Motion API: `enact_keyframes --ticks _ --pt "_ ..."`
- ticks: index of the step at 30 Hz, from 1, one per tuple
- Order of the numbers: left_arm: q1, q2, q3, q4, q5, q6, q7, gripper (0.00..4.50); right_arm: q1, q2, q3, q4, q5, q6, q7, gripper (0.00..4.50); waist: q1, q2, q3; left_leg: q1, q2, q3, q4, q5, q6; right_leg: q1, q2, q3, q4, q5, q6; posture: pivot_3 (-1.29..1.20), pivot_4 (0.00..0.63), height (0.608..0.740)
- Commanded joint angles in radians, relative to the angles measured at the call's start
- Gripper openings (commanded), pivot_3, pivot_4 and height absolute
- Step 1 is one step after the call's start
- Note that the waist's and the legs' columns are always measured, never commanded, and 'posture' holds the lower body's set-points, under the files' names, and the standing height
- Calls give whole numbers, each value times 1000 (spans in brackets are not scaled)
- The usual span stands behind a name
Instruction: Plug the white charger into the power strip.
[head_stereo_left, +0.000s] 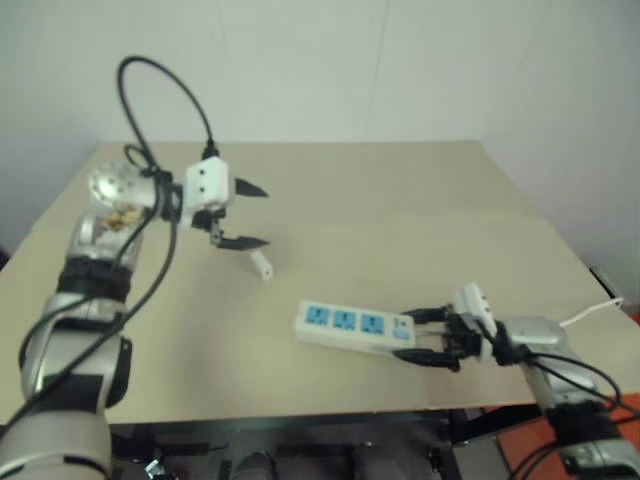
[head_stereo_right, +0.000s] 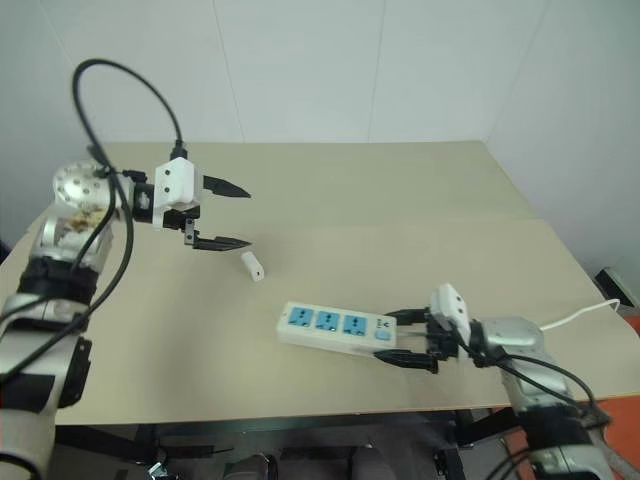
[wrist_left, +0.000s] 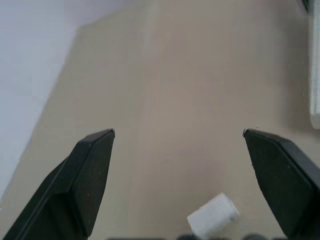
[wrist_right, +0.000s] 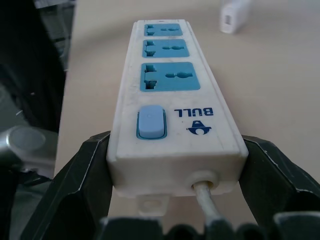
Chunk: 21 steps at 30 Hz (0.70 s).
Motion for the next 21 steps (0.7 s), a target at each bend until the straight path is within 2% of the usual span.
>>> enact_keyframes --ticks 1,4,8,14,18,21 --pt "-160 -1 -126 187 68 -173 -121 4500 -80 23 73 25 -38 28 52 3437 5 0 1 -1 0 0 0 0 0 0 0 0 0 0 0 0 150 740" --pt "-261 -8 -299 295 16 -299 -127 4500 -126 72 115 72 -54 46 56 3437 12 0 1 -4 0 0 1 0 0 -2 0 0 0 0 0 0 150 740" --pt "-393 -47 -484 469 150 -520 -127 4500 -164 138 136 145 -80 21 45 3437 14 0 2 -6 0 0 2 0 0 -3 -1 0 0 0 0 0 150 740" --pt "-515 -179 -548 601 254 -655 -127 4500 -173 170 165 185 -127 -4 59 3437 14 -1 3 -8 -1 -1 3 0 0 -4 -1 -1 0 0 1 0 150 740" --pt "-550 -243 -593 643 280 -674 -127 4500 -158 172 186 187 -158 -22 59 3437 7 -1 3 -8 0 -1 3 0 0 -4 0 0 0 0 1 0 150 740" --pt "-562 -266 -635 658 342 -753 -127 4500 -144 175 187 170 -159 -13 52 3437 5 -1 3 -7 0 -1 3 0 0 -4 0 0 0 0 1 0 150 740"
